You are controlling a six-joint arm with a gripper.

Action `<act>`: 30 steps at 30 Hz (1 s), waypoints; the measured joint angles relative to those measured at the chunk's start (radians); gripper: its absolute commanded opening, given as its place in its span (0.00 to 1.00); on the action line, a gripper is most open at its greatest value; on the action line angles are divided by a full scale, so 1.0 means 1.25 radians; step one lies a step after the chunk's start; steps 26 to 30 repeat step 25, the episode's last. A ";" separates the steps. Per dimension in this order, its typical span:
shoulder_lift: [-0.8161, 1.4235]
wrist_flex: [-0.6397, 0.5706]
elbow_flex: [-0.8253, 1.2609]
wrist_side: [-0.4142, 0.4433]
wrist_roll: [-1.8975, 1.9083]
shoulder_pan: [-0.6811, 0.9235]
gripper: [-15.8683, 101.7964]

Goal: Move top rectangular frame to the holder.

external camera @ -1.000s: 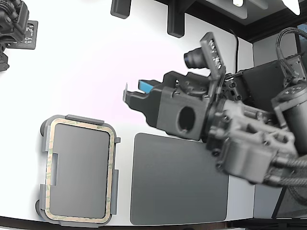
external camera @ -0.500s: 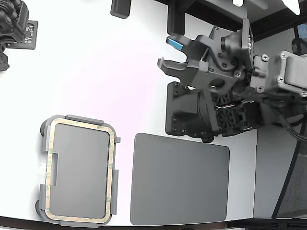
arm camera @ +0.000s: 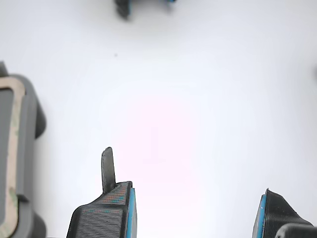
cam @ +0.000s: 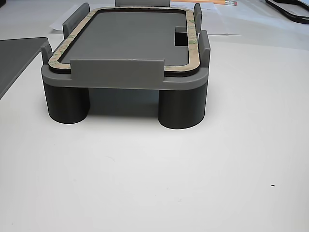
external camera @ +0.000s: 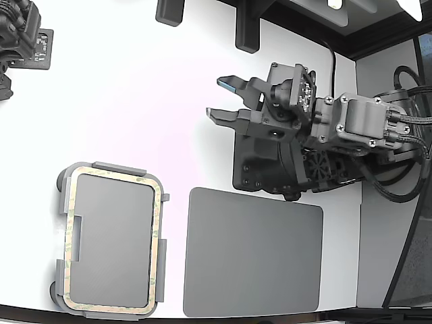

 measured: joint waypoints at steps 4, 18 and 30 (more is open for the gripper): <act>0.000 -0.007 0.002 -0.050 -0.023 -0.029 0.98; -0.026 -0.027 0.034 -0.366 -0.119 -0.283 0.98; 0.000 -0.023 0.034 -0.349 -0.101 -0.298 0.98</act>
